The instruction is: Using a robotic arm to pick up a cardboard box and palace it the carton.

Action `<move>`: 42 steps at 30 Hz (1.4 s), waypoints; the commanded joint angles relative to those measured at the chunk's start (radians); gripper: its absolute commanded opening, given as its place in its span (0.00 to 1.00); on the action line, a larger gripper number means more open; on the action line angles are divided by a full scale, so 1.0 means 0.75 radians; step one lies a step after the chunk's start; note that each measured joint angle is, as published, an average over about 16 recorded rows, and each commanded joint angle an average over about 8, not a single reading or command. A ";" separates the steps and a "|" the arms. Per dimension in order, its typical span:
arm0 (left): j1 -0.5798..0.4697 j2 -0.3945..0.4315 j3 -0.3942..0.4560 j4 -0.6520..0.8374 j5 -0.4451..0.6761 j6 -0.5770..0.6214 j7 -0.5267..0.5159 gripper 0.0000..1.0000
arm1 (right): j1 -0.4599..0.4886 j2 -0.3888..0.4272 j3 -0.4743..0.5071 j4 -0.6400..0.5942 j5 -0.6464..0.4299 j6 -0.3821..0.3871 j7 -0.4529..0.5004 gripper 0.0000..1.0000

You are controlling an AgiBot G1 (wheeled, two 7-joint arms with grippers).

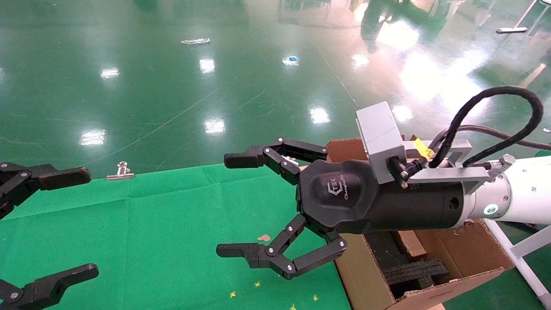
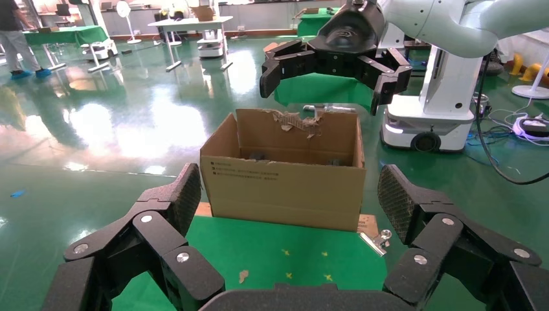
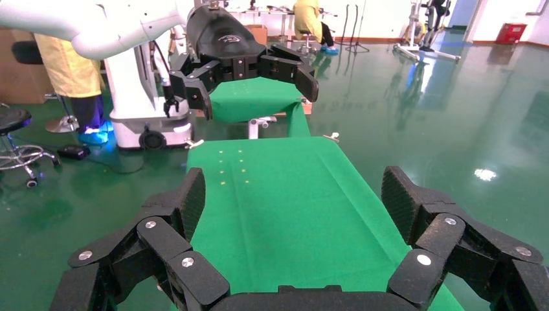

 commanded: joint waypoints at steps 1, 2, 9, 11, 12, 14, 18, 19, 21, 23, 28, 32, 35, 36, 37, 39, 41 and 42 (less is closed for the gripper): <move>0.000 0.000 0.000 0.000 0.000 0.000 0.000 1.00 | 0.000 0.000 0.000 0.000 0.000 0.000 0.000 1.00; 0.000 0.000 0.000 0.000 0.000 0.000 0.000 1.00 | 0.000 0.000 0.000 0.000 0.000 0.000 0.000 1.00; 0.000 0.000 0.000 0.000 0.000 0.000 0.000 1.00 | 0.001 0.000 -0.001 -0.001 -0.001 0.000 0.001 1.00; 0.000 0.000 0.000 0.000 0.000 0.000 0.000 1.00 | 0.001 0.000 -0.001 -0.001 -0.001 0.000 0.001 1.00; 0.000 0.000 0.000 0.000 0.000 0.000 0.000 1.00 | 0.001 0.000 -0.001 -0.001 -0.001 0.000 0.001 1.00; 0.000 0.000 0.000 0.000 0.000 0.000 0.000 1.00 | 0.001 0.000 -0.002 -0.001 -0.001 0.000 0.001 1.00; 0.000 0.000 0.000 0.000 0.000 0.000 0.000 1.00 | 0.002 0.000 -0.002 -0.002 -0.001 0.000 0.001 1.00; 0.000 0.000 0.000 0.000 0.000 0.000 0.000 1.00 | 0.002 0.000 -0.002 -0.002 -0.001 0.000 0.001 1.00; 0.000 0.000 0.000 0.000 0.000 0.000 0.000 1.00 | 0.002 0.000 -0.002 -0.002 -0.001 0.000 0.001 1.00; 0.000 0.000 0.000 0.000 0.000 0.000 0.000 1.00 | 0.002 0.000 -0.002 -0.002 -0.001 0.000 0.001 1.00; 0.000 0.000 0.000 0.000 0.000 0.000 0.000 1.00 | 0.002 0.000 -0.002 -0.002 -0.001 0.000 0.001 1.00; 0.000 0.000 0.000 0.000 0.000 0.000 0.000 1.00 | 0.002 0.000 -0.002 -0.002 -0.001 0.000 0.001 1.00; 0.000 0.000 0.000 0.000 0.000 0.000 0.000 1.00 | 0.002 0.000 -0.002 -0.002 -0.001 0.000 0.001 1.00; 0.000 0.000 0.000 0.000 0.000 0.000 0.000 1.00 | 0.002 0.000 -0.002 -0.002 -0.001 0.000 0.001 1.00; 0.000 0.000 0.000 0.000 0.000 0.000 0.000 1.00 | 0.002 0.000 -0.002 -0.002 -0.001 0.000 0.001 1.00; 0.000 0.000 0.000 0.000 0.000 0.000 0.000 1.00 | 0.002 0.000 -0.002 -0.002 -0.001 0.000 0.001 1.00; 0.000 0.000 0.000 0.000 0.000 0.000 0.000 1.00 | 0.002 0.000 -0.002 -0.002 -0.001 0.000 0.001 1.00; 0.000 0.000 0.000 0.000 0.000 0.000 0.000 1.00 | 0.002 0.000 -0.002 -0.002 -0.001 0.000 0.001 1.00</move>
